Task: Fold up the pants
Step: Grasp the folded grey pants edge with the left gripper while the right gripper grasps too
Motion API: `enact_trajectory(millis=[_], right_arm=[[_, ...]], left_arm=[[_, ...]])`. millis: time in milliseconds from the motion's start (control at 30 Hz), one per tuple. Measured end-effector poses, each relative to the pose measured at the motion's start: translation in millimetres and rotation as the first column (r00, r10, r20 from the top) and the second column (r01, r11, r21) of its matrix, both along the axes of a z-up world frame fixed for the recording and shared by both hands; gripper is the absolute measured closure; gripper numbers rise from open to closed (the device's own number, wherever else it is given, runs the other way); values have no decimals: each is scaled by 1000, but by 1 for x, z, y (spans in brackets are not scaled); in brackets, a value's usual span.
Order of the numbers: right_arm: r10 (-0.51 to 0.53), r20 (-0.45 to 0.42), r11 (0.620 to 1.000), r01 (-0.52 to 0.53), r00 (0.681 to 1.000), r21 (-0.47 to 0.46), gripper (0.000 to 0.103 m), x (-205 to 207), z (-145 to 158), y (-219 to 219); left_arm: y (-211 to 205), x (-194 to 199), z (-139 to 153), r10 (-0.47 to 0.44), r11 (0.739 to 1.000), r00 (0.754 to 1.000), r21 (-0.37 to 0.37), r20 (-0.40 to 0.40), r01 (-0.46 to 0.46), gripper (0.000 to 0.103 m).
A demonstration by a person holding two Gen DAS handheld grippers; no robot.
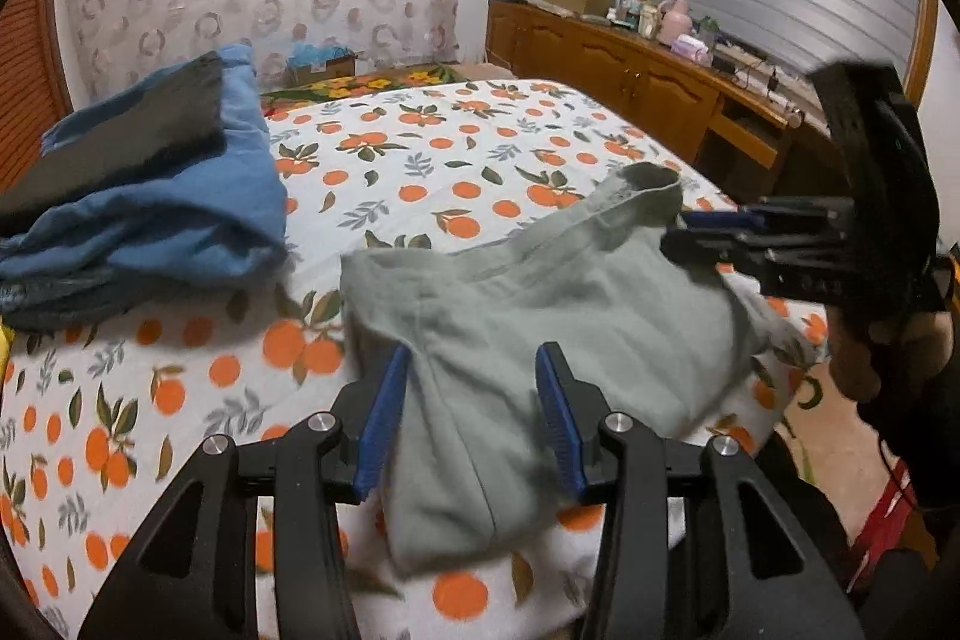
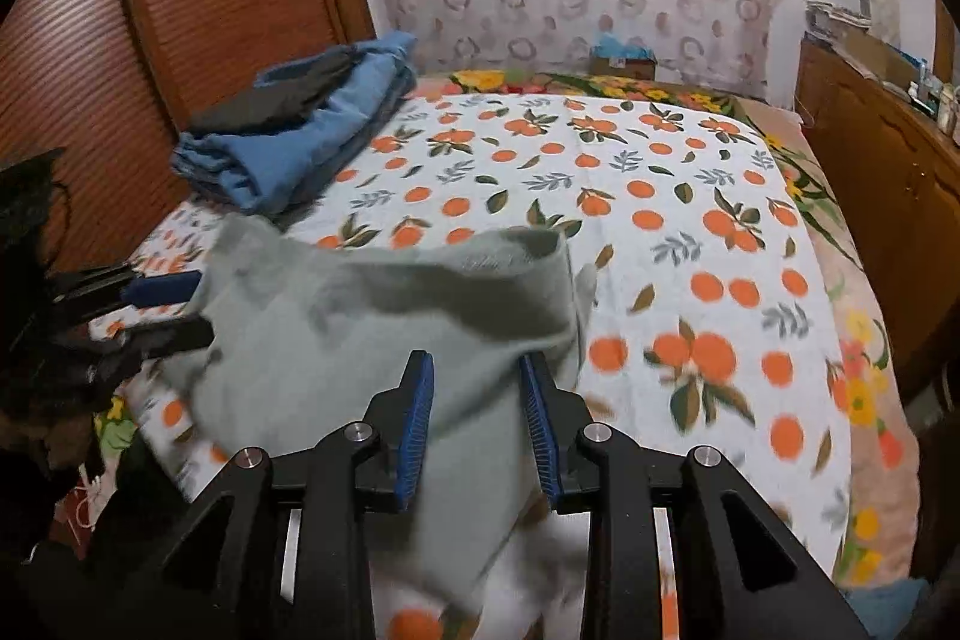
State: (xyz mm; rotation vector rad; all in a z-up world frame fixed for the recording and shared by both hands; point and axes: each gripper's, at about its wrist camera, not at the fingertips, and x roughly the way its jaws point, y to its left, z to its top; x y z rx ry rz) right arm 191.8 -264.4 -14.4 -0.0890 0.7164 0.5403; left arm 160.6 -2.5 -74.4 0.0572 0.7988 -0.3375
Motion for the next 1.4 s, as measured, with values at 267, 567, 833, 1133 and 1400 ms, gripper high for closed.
enact_trajectory(millis=[267,567,833,1133,1400], right_arm=[[-33,-65,999,30,997,-40,71,39,-6,12],[-38,-67,999,37,997,-17,67,42,-11,9],[-46,-31,999,46,998,5,51,33,-8,-3],[13,-74,1000,-13,997,-3,40,52,-14,-5],[52,-74,998,-54,996,-33,40,61,-12,7]], left_arm=[[14,32,-24,93,995,993,46,-79,-90,57],[21,39,-29,94,996,992,15,-88,-93,53],[22,43,-23,84,996,994,-23,-68,-85,53],[22,65,-29,45,997,992,-62,-115,-52,53],[16,63,-26,21,999,995,-46,-96,-25,69]])
